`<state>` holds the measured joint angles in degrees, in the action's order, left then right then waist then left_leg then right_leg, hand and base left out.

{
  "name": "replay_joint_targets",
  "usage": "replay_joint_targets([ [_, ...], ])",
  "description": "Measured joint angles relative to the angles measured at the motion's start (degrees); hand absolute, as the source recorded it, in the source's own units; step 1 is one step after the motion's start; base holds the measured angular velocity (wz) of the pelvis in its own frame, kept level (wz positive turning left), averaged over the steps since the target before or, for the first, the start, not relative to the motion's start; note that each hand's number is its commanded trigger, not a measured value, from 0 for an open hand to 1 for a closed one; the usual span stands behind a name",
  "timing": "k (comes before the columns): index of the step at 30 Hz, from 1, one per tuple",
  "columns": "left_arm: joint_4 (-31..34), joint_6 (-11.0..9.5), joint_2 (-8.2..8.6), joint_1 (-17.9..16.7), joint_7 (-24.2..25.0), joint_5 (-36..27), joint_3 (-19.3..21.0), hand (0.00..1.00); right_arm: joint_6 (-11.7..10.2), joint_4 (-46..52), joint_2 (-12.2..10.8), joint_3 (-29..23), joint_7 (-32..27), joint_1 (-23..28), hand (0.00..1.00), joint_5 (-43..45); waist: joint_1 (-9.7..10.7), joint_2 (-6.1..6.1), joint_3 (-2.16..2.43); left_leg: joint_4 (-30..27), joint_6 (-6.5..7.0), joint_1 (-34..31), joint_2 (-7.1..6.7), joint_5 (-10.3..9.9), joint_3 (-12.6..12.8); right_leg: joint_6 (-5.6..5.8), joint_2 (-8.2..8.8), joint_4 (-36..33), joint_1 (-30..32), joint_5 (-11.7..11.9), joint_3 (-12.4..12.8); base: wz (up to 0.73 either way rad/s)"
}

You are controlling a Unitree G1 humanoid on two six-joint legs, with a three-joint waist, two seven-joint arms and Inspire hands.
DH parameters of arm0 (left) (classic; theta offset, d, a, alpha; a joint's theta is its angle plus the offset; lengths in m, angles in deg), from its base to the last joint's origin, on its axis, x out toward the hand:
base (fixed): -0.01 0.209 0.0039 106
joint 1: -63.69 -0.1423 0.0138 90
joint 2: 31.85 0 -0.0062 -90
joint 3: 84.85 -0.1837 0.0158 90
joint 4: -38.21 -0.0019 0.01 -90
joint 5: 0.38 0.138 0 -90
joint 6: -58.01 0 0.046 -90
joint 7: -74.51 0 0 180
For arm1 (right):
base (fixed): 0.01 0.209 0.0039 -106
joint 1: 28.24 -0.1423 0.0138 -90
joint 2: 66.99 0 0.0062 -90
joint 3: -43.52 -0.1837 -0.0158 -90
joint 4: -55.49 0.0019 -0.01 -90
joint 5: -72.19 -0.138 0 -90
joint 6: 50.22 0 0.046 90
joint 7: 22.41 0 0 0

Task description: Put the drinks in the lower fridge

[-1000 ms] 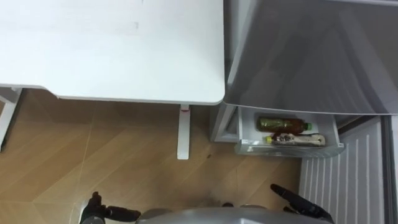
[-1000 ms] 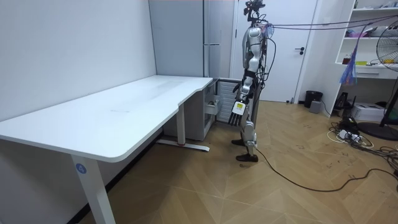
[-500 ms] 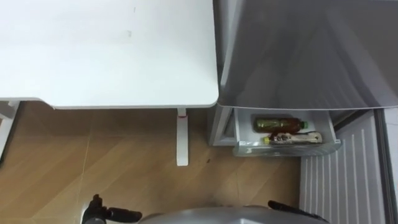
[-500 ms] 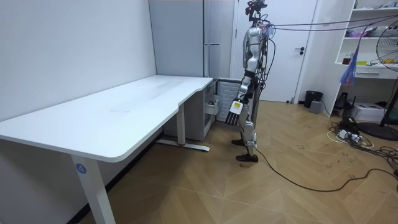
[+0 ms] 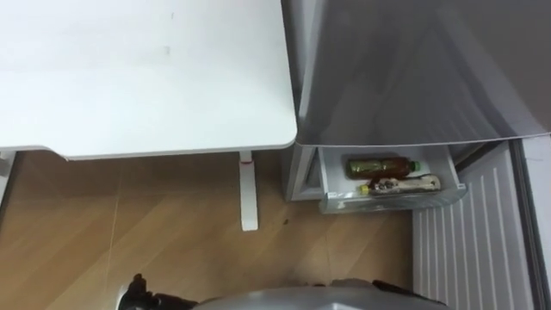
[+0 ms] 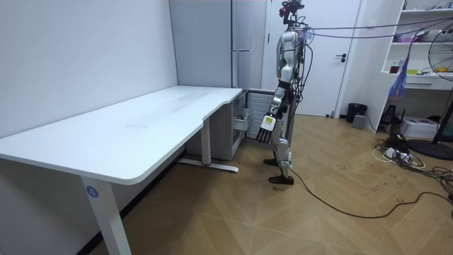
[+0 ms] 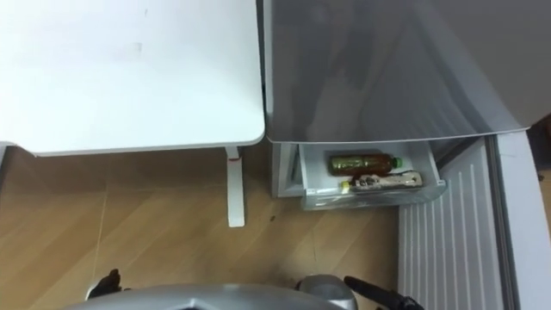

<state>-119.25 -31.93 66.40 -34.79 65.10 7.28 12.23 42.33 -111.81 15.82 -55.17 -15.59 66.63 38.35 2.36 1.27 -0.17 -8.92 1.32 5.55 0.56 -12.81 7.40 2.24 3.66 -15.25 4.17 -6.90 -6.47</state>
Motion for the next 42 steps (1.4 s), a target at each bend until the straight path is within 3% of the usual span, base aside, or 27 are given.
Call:
replay_joint_targets([
  [5,-1.9,0.3,-0.24,-0.3,0.0,1.4,0.5,0.0,0.1,-0.2,-0.1,0.0,0.8,-0.8,0.0,-0.1,0.3,-0.15,-0.16,-0.7,1.37,0.1,-1.19,-0.7,1.0,0.83,1.36,-2.3,0.9,0.0,0.8,-0.14],
  [6,-1.9,0.3,-0.25,-0.7,0.0,2.0,0.9,0.0,0.1,-0.2,-0.2,0.0,0.9,-0.7,0.0,-0.1,0.3,0.5,-0.35,-0.7,1.47,0.1,-1.04,-0.7,1.2,0.86,1.51,-2.3,0.9,0.1,0.6,-0.09],
  [7,-1.8,0.3,-0.43,-1.1,0.0,2.2,1.4,0.0,0.1,-0.2,-0.3,0.0,0.9,-0.7,0.0,-0.1,0.2,0.18,-0.07,-0.9,1.63,0.1,-0.94,-0.8,1.9,0.9,1.67,-2.4,0.9,0.1,0.1,-0.08],
  [9,-1.8,0.3,-0.84,-1.9,0.0,2.1,2.0,0.0,0.2,-0.4,-0.4,0.1,0.9,-0.8,0.0,-0.1,0.3,1.02,-0.26,-0.9,1.72,0.1,-0.86,-0.9,2.4,0.92,1.74,-2.4,0.9,0.2,-0.1,-0.03],
  [12,-1.8,0.3,-0.83,-2.9,0.0,2.1,2.0,0.0,0.1,-0.4,-0.4,0.4,0.8,-1.1,0.0,-0.3,-0.5,0.81,0.01,-0.9,1.53,0.1,-0.38,-1.0,3.2,0.73,1.05,-1.1,0.8,1.1,0.4,-0.15],
  [16,-1.7,0.4,-0.37,-3.5,-0.2,2.1,2.0,0.0,0.0,-0.3,-0.8,1.1,0.7,-1.3,0.0,-0.4,-1.2,0.82,0.03,-0.8,1.16,0.1,-0.05,-0.9,3.3,0.47,-0.03,1.5,-0.2,2.3,0.7,-0.08],
  [20,-1.7,0.3,0.55,-3.4,-1.0,2.2,2.0,0.0,-0.6,-0.3,-0.8,1.3,0.3,-1.5,0.0,-0.4,-1.1,0.78,-0.03,-0.6,1.03,0.1,0.09,-1.0,3.3,0.46,-0.23,1.8,-0.2,2.3,0.6,0.0],
  [27,-1.7,-0.4,0.51,-2.2,-1.3,2.2,2.0,0.0,-1.1,-0.2,-0.9,1.3,1.4,-1.5,0.0,-2.4,-1.1,0.63,-0.09,-0.4,0.88,0.2,0.29,-1.1,3.1,0.44,-0.36,2.6,-0.7,2.3,-0.1,0.01],
  [34,-1.8,-0.2,0.2,-3.4,-1.2,3.4,1.6,0.0,-1.3,2.1,-1.2,1.1,0.9,-2.7,0.0,-15.4,-1.1,0.31,-0.53,-1.1,0.61,-0.1,0.8,-1.8,3.0,0.28,-0.79,2.4,-0.7,2.2,-0.3,0.0],
  [42,-1.6,0.1,-0.48,-2.1,0.8,4.3,-0.6,0.0,-1.3,2.3,-1.2,0.2,0.8,-5.7,0.0,-30.8,-1.1,-0.98,-0.37,-5.6,1.39,-4.8,0.61,-3.2,2.7,0.27,0.35,-2.1,4.1,1.7,-1.7,0.02],
])
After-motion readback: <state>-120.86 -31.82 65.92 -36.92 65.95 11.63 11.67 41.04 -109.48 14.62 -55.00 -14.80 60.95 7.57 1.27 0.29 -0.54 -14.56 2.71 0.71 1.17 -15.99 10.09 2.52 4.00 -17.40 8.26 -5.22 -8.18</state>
